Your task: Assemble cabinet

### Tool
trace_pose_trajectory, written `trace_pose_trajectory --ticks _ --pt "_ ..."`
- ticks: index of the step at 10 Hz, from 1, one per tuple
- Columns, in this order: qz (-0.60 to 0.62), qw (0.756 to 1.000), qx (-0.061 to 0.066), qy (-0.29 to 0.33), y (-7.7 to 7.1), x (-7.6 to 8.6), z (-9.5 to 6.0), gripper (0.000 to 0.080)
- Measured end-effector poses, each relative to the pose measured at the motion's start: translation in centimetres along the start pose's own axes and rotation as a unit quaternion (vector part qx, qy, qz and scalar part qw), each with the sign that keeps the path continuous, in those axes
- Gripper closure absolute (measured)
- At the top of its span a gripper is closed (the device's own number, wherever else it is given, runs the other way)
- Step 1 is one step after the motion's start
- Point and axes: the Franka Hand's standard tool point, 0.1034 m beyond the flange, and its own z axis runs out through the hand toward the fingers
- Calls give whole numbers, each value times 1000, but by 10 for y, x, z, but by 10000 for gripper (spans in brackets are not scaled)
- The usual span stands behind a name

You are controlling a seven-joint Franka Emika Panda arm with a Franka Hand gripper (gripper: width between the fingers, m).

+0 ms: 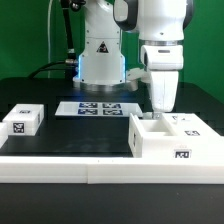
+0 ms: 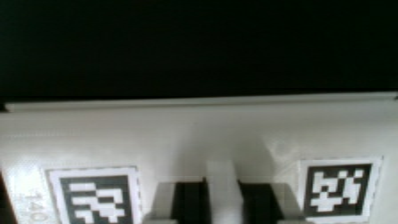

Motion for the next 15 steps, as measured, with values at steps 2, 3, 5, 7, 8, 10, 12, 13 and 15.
trace_pose_trajectory --ticks 2,3,5,7,8,10,12,13,15 --pt "2 1000 0 0 0 0 0 731" --pt "2 1000 0 0 0 0 0 731" --pt "2 1000 2 -2 0 -1 -2 731" --pt "2 1000 1 -18 2 -5 -27 731" --pt "2 1000 0 -22 4 -9 -35 731" --pt "6 1000 2 -29 8 -20 -43 731" --pt "11 999 0 -30 14 -27 -46 731" --pt "15 999 1 -31 19 -31 -48 731" --pt "21 999 -3 -31 30 -34 -51 731"
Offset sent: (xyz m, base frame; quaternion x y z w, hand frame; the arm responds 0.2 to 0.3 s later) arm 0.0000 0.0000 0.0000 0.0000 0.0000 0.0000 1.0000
